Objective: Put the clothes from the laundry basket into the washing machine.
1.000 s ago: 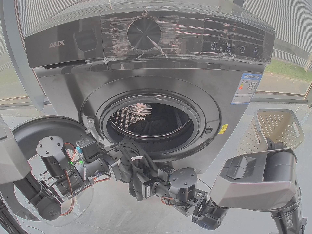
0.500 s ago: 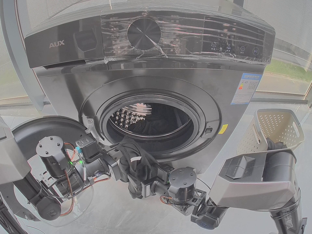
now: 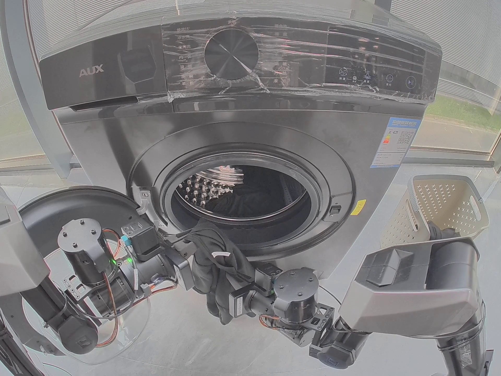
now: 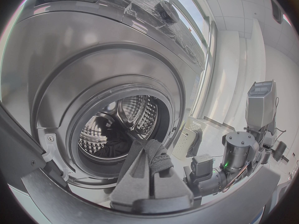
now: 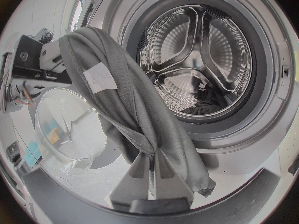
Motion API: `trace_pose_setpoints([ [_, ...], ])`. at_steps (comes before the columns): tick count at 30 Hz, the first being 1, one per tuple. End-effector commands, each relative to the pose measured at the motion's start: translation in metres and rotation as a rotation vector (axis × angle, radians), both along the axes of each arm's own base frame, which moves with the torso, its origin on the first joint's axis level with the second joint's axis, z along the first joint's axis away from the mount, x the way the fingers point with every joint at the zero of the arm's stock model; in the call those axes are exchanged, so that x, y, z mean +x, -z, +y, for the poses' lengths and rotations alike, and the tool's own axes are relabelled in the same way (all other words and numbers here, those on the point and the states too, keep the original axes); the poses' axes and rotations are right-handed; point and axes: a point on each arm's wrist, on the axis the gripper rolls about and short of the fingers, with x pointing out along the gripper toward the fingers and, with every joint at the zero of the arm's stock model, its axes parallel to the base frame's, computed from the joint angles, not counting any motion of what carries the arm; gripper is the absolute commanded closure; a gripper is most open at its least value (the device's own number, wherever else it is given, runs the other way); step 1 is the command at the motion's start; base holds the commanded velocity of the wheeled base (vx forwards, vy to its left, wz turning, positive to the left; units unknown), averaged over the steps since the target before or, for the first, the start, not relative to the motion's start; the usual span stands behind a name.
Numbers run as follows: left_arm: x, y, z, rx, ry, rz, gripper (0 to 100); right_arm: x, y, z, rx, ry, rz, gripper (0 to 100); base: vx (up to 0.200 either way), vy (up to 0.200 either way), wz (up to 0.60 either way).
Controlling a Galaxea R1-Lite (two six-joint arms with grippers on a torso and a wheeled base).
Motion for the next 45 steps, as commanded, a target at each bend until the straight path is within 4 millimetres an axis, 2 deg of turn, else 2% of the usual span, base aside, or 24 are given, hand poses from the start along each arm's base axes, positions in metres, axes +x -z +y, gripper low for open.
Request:
trace_pose_setpoints([
  [1, 0.002, -0.001, 0.004, -0.004, -0.012, -0.007, 100, -0.013, -0.034, -0.017, 0.017, -0.001, -0.018, 100, 0.000, 0.000, 0.00],
  [2, 0.002, -0.001, 0.005, -0.004, -0.013, -0.007, 100, -0.015, -0.038, -0.021, 0.019, 0.001, -0.019, 100, 0.000, 0.000, 0.00],
  [6, 0.003, -0.002, 0.008, -0.003, -0.021, -0.009, 100, -0.028, -0.074, -0.067, -0.020, 0.020, 0.001, 100, 0.000, 0.000, 0.00],
  [10, 0.002, -0.002, 0.008, -0.003, -0.021, -0.009, 100, -0.037, -0.091, -0.100, -0.016, 0.000, 0.004, 100, 0.000, 0.000, 0.00],
  [13, 0.002, -0.002, 0.009, -0.002, -0.024, -0.007, 100, -0.044, -0.096, -0.116, -0.026, -0.017, -0.007, 100, 0.000, 0.000, 0.00],
  [19, -0.003, -0.013, 0.011, -0.029, -0.023, -0.039, 100, -0.034, -0.114, -0.144, 0.023, 0.076, -0.069, 100, 0.000, 0.000, 0.00],
  [25, -0.017, -0.021, 0.014, -0.040, 0.042, -0.060, 100, -0.032, -0.130, -0.151, 0.094, 0.098, -0.131, 100, 0.000, 0.000, 0.00],
  [29, -0.025, -0.023, 0.017, -0.038, 0.099, -0.067, 100, -0.035, -0.132, -0.153, 0.119, 0.104, -0.161, 100, 0.000, 0.000, 0.00],
  [35, -0.040, -0.039, 0.024, -0.069, 0.157, -0.124, 100, -0.039, -0.139, -0.156, 0.171, 0.112, -0.219, 100, 0.000, 0.000, 0.00],
  [45, -0.039, -0.048, 0.027, -0.084, 0.130, -0.163, 100, -0.032, -0.145, -0.157, 0.175, 0.130, -0.252, 100, 0.000, 0.000, 0.00],
])
